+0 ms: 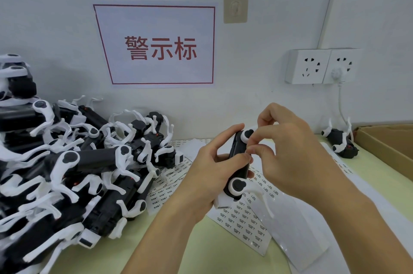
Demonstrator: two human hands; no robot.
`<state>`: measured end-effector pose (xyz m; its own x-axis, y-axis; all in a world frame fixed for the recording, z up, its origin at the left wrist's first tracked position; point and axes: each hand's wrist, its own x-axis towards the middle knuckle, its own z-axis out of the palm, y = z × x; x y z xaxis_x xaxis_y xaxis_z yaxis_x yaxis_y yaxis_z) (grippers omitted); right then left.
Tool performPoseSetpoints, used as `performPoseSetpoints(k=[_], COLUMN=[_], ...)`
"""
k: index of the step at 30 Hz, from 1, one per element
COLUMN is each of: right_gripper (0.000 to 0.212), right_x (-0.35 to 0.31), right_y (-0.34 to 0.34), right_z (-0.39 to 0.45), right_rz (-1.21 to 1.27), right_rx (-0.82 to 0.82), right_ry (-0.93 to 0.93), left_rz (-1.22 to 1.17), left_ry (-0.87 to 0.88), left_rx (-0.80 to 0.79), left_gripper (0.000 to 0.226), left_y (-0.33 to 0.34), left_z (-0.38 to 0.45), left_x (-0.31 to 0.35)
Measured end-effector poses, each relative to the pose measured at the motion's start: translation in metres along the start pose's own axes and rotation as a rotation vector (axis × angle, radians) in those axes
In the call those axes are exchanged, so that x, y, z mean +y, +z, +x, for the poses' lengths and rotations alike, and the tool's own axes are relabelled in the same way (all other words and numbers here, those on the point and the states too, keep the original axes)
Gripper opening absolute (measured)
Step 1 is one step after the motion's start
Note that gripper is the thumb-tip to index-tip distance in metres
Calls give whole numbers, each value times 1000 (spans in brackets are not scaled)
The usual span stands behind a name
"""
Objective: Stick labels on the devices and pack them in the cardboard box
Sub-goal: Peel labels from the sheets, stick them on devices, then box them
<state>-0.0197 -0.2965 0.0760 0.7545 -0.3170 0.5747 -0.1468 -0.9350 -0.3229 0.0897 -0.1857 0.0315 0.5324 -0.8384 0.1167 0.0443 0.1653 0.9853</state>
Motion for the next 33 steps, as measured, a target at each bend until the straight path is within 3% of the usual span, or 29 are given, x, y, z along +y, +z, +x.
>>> performPoseSetpoints(k=[33], right_gripper=[10], right_x=[-5], right_y=[12], right_z=[-2], right_rz=[-37], right_rx=[159], right_ry=[-82], left_rz=[147], left_ry=[56], left_rx=[180], left_gripper=[43], left_y=[8], left_z=[-3], left_x=[3])
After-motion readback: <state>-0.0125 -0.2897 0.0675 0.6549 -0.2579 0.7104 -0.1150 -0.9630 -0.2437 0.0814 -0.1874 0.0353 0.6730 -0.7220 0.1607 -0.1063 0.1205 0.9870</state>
